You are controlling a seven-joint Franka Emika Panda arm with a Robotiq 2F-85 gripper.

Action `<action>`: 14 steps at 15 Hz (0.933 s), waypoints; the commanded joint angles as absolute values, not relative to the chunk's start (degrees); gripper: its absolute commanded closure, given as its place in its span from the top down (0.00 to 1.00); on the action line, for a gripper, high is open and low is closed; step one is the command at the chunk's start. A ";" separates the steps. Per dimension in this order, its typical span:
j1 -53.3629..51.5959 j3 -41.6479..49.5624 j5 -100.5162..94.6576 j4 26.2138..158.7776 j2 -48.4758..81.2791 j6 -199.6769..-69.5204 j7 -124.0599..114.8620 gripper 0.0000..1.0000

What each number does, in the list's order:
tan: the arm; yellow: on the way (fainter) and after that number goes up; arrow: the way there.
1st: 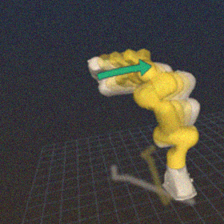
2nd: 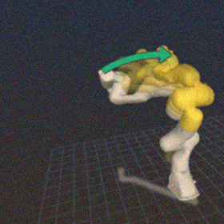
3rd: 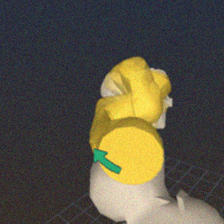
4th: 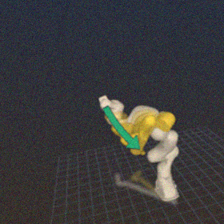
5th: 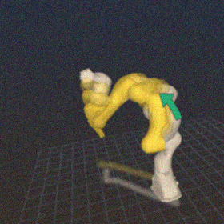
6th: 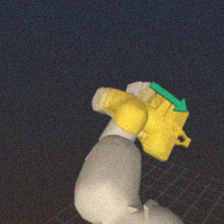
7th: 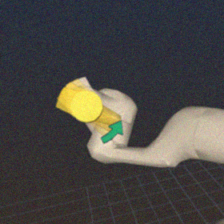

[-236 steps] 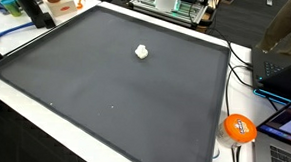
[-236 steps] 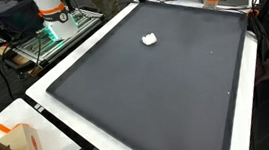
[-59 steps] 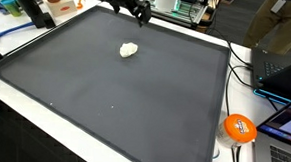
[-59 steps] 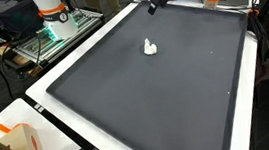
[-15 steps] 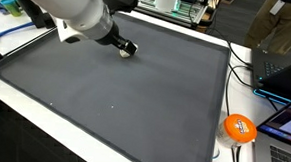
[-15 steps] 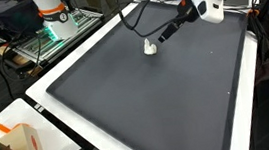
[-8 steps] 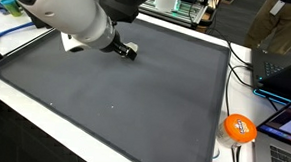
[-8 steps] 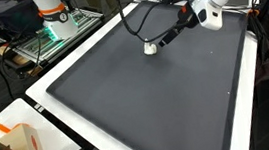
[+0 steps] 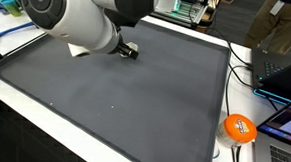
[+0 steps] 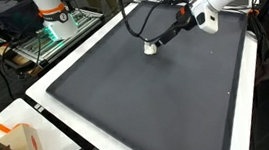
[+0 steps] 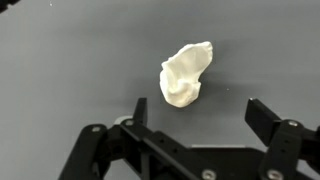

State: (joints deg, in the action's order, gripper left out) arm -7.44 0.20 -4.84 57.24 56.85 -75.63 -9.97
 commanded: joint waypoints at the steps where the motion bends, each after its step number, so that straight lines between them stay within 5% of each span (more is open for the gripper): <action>1: -8.33 0.96 -5.99 52.68 59.99 -71.16 -9.86 1.00; 14: -8.06 0.92 -5.85 46.20 65.84 -67.10 -9.59 1.00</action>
State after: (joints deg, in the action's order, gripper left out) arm -7.91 0.60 -5.37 49.60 63.52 -69.79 -9.94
